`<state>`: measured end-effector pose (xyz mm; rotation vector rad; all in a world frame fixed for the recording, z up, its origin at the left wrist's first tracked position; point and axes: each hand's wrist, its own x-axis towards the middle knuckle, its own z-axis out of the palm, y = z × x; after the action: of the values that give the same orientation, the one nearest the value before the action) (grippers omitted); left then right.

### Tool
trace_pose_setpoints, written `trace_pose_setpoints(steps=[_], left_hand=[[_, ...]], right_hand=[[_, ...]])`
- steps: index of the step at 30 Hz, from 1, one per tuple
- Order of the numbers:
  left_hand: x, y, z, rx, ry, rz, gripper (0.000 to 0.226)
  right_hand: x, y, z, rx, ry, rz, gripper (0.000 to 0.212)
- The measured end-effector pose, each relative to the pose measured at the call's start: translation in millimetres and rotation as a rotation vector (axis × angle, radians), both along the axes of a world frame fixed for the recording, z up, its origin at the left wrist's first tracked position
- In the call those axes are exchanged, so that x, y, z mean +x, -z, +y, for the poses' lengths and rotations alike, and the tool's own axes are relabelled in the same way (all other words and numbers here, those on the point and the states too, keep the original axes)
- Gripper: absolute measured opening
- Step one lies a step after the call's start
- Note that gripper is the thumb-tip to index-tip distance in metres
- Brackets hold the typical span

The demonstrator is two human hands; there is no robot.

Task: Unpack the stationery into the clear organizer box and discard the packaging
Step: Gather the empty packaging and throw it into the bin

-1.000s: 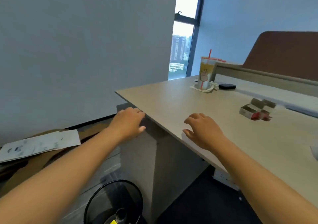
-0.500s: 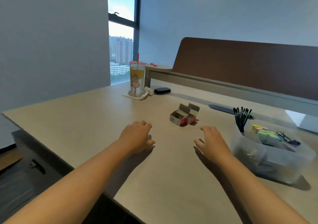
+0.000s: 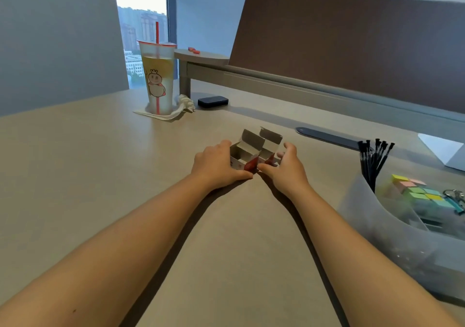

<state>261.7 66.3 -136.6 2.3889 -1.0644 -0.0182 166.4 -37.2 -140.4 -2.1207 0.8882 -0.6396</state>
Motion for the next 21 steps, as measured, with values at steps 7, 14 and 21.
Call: trace_pose_setpoints(steps=[7, 14, 21], left_hand=[[11, -6, 37, -0.109, -0.013, 0.102, 0.064], [6, -19, 142, -0.191, -0.137, 0.053, 0.058], [-29, -23, 298, -0.224, -0.371, 0.000, 0.056]], right_hand=[[3, -2, 8, -0.060, -0.006, 0.009, 0.069], [-9, -9, 69, -0.215, -0.186, -0.036, 0.051], [-10, -16, 195, -0.268, -0.473, -0.088, 0.047]])
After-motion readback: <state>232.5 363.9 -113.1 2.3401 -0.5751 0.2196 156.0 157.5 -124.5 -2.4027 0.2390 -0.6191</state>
